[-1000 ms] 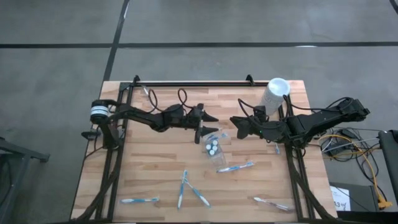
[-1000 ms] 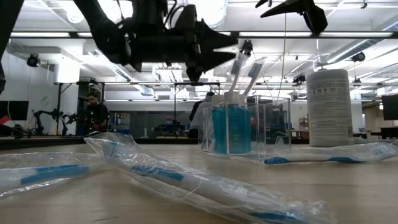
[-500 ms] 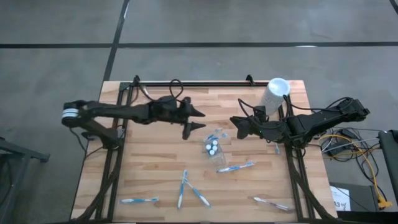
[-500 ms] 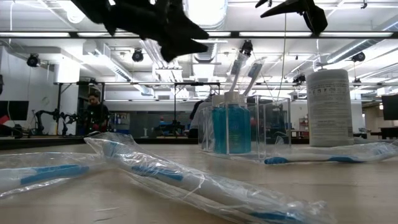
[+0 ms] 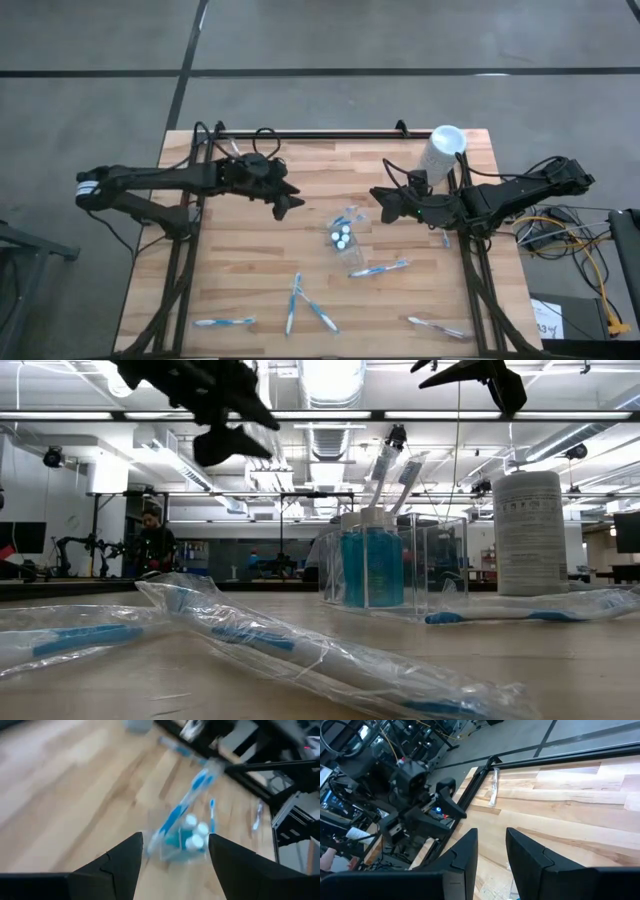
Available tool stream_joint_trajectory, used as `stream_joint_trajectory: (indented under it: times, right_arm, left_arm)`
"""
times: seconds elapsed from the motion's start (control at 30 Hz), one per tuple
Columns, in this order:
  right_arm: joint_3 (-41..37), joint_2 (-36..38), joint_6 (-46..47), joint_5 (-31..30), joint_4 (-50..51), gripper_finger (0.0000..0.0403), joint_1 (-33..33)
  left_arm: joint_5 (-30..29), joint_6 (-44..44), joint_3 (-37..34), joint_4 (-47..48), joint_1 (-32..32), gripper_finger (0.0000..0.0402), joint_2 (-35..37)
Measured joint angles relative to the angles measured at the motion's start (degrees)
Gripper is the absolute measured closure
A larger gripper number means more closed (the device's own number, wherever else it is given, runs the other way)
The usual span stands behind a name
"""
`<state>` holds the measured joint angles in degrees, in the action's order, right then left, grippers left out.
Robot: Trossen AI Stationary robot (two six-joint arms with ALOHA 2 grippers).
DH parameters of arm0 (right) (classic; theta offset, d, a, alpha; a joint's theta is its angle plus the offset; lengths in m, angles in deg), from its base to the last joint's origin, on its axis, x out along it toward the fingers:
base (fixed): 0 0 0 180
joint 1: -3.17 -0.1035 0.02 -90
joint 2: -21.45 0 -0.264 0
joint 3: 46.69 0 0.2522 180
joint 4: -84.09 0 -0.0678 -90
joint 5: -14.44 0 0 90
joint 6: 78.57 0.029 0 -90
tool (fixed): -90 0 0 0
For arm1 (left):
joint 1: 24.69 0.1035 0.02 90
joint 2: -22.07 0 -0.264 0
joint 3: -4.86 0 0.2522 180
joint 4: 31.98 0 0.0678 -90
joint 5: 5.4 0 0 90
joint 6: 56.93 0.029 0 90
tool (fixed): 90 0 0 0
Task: Pick & Place toothbrushing station
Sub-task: Put the blue toothbrush into the left section of the transparent organizer
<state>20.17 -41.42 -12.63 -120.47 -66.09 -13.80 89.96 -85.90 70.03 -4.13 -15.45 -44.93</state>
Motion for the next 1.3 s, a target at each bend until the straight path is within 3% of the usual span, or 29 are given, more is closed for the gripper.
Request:
stream_joint_trajectory:
  times: [0.4, 0.53, 1.0, 1.3]
  right_arm:
    - [0.00, 0.00, -0.05, 0.00, -0.04, 0.0305, -0.01]
    - [0.00, -0.02, -0.04, 0.00, -0.02, 0.0305, 0.00]
    - [0.00, -0.01, 0.03, 0.00, -0.03, 0.0305, 0.01]
    - [0.00, -0.01, 0.02, 0.00, -0.02, 0.0305, 0.02]
  left_arm:
    - [-1.59, -21.71, 1.07, 18.09, -4.36, 0.0170, 0.01]
    - [-1.40, -25.06, 1.00, 22.50, -7.88, 0.0170, -0.69]
    - [-10.61, -41.99, 1.18, 19.22, -23.00, 0.0170, -3.71]
    - [-12.08, -45.74, 3.77, 13.22, -27.55, 0.0170, -11.97]
